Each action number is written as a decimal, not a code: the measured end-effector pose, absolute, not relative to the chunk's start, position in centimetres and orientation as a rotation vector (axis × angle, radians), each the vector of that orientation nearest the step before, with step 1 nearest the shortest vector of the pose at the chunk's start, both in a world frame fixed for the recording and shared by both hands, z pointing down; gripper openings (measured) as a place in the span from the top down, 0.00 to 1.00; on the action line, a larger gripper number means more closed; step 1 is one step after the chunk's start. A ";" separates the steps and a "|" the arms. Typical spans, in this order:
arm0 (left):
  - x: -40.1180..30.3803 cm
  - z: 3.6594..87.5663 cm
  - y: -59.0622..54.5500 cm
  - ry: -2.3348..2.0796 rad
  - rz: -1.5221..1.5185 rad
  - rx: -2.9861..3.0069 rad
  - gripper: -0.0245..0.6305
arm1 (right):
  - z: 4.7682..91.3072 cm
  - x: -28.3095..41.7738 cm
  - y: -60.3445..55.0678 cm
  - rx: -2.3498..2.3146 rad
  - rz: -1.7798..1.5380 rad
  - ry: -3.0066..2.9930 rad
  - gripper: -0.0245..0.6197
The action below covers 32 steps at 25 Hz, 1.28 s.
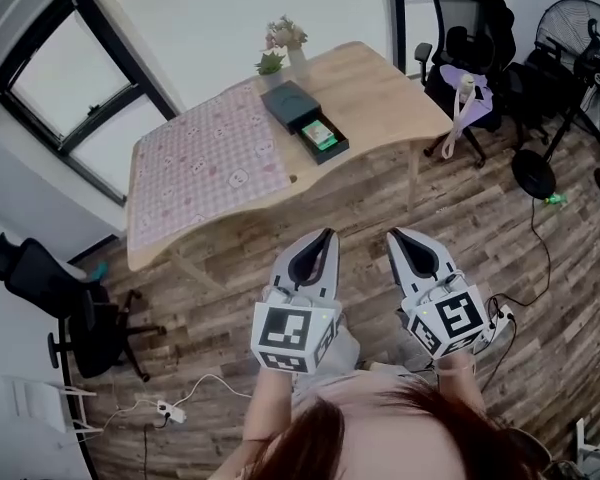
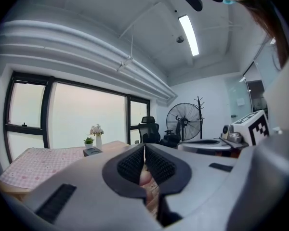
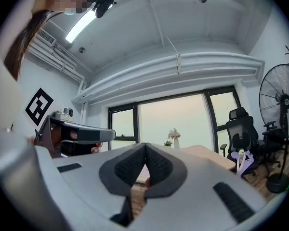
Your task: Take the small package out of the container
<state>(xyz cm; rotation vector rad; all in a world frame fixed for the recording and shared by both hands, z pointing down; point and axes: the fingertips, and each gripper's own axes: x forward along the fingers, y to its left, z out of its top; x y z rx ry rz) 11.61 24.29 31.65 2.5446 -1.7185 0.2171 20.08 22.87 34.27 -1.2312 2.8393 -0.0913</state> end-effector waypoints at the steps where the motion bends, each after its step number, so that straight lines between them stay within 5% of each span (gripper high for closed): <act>1: 11.3 31.7 23.7 -1.716 0.215 2.545 0.94 | 34.3 19.7 22.3 -1.233 -0.100 2.839 0.96; 32: 0.0 32.3 6.2 -1.607 0.203 2.582 0.94 | 34.0 7.6 4.8 -1.311 -0.073 2.857 0.96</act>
